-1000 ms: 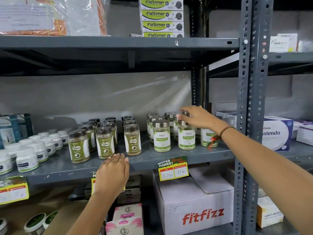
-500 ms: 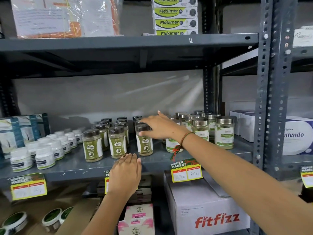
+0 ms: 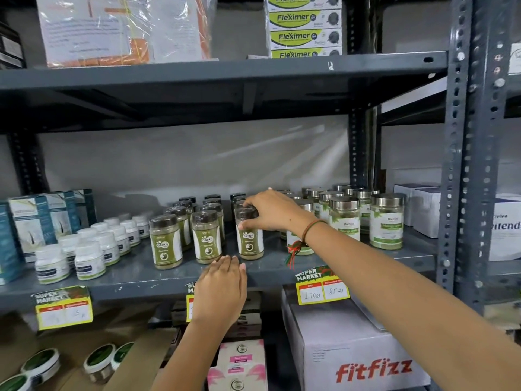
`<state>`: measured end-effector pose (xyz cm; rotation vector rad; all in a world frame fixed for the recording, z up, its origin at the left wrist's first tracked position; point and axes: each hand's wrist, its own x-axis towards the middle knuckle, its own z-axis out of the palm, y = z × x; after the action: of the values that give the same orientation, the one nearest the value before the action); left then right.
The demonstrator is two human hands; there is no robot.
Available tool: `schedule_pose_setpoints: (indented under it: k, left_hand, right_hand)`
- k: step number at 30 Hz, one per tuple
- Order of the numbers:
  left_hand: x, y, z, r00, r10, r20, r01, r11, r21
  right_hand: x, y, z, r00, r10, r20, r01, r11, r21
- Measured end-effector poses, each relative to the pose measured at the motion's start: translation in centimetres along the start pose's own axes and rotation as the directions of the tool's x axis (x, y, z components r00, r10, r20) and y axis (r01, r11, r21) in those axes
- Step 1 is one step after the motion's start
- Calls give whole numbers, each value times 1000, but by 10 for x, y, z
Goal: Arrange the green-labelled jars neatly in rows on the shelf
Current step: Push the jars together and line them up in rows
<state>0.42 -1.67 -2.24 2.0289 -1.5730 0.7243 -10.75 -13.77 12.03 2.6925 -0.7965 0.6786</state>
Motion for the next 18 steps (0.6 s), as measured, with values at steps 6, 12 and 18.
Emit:
schedule_pose_setpoints:
  k: [6,12,18]
  left_hand:
    - [0,-1,0,1000,2,-14,-3,1000,-12]
    - [-3,0,-11,999,11,-37,-10,1000,18]
    - [8,-1,-19,1000,15,10,-16,998,54]
  right_hand:
    - [-2,-3,-2,999,31,11,-31,1000,-5]
    - [-9,-10,-8,999,-16,-51,13,999,-53]
    - [-9,1,-20,993,-11,-117,2,997,-74]
